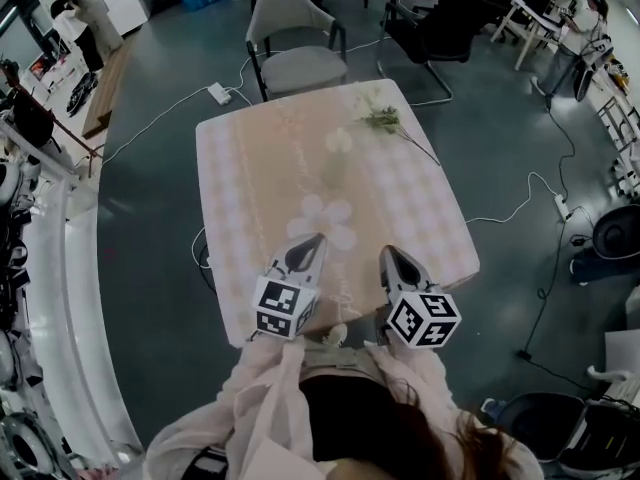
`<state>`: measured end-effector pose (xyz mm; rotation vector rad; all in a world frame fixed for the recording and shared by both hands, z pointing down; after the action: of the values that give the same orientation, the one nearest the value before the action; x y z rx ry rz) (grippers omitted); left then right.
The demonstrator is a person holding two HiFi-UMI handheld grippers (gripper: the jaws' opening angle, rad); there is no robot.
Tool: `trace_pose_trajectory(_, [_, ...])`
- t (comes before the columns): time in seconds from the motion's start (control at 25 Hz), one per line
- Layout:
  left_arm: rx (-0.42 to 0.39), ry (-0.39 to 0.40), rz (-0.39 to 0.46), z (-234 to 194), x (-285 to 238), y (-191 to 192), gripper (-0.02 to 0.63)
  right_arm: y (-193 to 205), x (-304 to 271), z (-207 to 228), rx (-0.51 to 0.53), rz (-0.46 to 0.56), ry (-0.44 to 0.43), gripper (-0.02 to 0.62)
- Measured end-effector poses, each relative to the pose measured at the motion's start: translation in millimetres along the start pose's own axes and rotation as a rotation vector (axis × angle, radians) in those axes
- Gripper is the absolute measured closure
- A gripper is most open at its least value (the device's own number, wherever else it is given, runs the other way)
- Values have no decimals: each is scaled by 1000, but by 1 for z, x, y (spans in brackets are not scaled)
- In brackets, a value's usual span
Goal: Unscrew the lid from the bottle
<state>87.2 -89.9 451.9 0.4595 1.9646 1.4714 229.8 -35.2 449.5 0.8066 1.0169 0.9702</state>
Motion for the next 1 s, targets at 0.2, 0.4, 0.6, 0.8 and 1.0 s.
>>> trace_pose_trajectory(0.2, [5,-40,2,1,0,7,580,5,1,7,5,-5,-26,583])
trace_pose_trajectory(0.4, [12,-59,-3,1,0,8,580,5,0,11,3,-12,-36,583])
trace_pose_trajectory(0.6, [10,-63,-11,3,2,13,580,7,-1,10,7,-13,-48,583])
trace_pose_trajectory(0.8, [-1,-59,-16,-2,0,12,580,2,-7,7,38,-9,-58,583])
trace_pose_trajectory(1.0, [-21,-60,-1,-10,-9,6,580,-5,-15,8,60,2,-63,583])
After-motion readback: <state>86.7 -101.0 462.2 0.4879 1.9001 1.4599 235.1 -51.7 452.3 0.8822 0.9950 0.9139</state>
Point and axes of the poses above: the fingertips, and each gripper's own axes: x backward along the fingers, z to its right, y out of its underside, the point moved 3 cm from there along x, backward along the fingers, and after that the axes turned 4 degrees about x, right-handed, at the moved point
